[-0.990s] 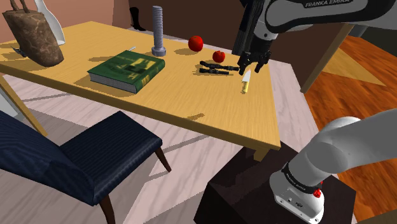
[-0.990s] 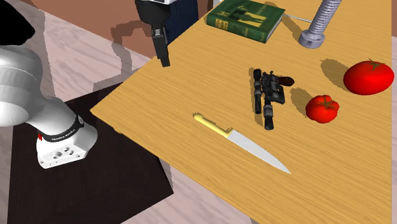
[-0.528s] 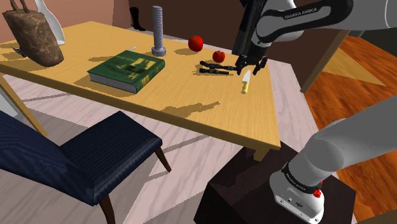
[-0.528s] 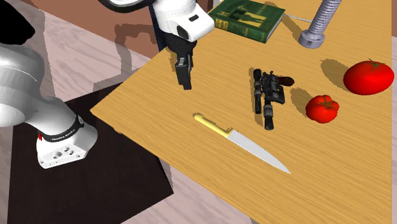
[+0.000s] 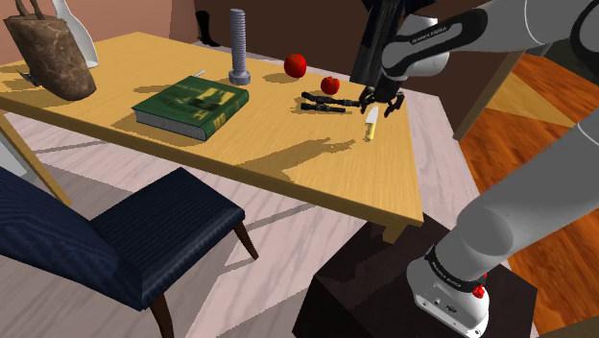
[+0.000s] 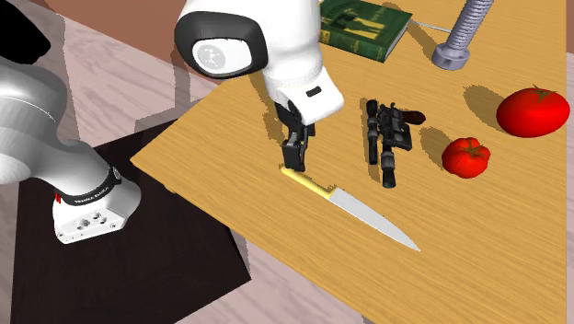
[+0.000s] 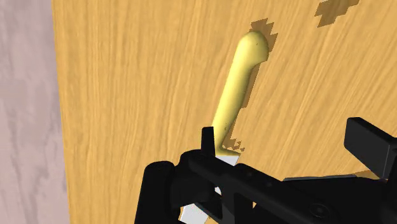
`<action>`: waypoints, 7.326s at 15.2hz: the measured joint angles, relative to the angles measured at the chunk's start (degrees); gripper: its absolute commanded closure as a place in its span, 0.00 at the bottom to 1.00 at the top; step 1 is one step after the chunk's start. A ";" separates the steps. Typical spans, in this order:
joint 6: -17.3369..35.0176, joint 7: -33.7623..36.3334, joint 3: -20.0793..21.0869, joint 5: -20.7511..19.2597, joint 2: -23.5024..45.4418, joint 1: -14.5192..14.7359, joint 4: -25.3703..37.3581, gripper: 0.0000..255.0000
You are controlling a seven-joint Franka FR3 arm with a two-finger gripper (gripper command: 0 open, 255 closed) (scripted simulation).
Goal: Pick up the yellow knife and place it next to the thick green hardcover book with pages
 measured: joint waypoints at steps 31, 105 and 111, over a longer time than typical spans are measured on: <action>11.06 0.42 -2.58 5.11 12.48 -2.80 2.95 1.00; -1.14 53.87 19.68 -10.24 19.66 18.84 19.22 1.00; 1.63 54.66 19.45 -11.00 21.31 18.96 18.06 1.00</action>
